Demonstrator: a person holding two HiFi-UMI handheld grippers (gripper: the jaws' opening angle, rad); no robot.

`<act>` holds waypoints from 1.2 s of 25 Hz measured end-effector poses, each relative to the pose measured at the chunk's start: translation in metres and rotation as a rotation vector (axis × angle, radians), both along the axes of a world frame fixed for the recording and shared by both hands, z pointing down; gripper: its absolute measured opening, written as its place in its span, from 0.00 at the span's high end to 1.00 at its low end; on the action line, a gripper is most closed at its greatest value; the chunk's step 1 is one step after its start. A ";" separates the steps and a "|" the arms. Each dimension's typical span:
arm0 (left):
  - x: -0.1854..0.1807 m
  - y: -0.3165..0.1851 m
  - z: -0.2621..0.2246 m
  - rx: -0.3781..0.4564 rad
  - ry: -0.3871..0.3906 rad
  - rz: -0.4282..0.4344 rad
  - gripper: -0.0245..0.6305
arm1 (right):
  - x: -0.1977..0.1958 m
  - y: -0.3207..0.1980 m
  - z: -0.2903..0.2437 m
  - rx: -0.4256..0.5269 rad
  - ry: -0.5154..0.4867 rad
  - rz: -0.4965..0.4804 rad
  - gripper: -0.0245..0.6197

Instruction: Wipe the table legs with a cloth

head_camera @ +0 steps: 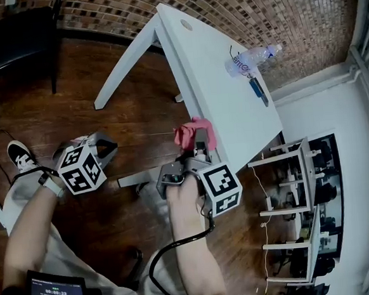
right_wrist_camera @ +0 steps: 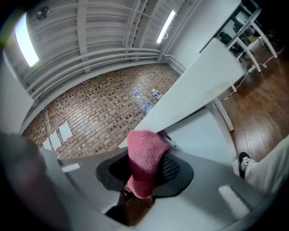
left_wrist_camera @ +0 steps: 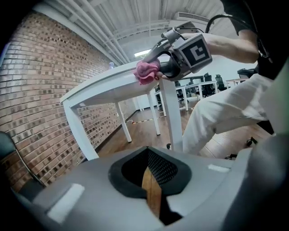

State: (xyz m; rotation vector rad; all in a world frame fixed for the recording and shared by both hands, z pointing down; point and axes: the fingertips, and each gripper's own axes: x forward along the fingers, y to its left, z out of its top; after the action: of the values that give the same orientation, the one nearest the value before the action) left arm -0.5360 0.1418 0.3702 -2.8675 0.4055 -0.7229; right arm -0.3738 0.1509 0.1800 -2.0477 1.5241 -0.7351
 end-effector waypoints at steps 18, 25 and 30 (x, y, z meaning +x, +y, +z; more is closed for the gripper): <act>0.025 0.027 -0.013 -0.046 0.068 0.071 0.96 | 0.002 0.016 -0.001 0.054 -0.026 -0.097 0.80; 0.034 0.035 -0.018 -0.044 0.073 0.109 0.96 | 0.000 0.022 -0.004 0.045 -0.023 -0.127 0.80; 0.039 0.035 -0.019 -0.036 0.076 0.124 0.96 | -0.002 0.021 -0.003 0.007 0.031 -0.156 0.80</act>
State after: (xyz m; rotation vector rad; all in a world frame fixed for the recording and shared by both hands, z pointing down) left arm -0.4966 0.1772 0.3511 -2.9297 0.2238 -0.6073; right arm -0.3755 0.1723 0.1772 -1.9600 1.7162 -0.7578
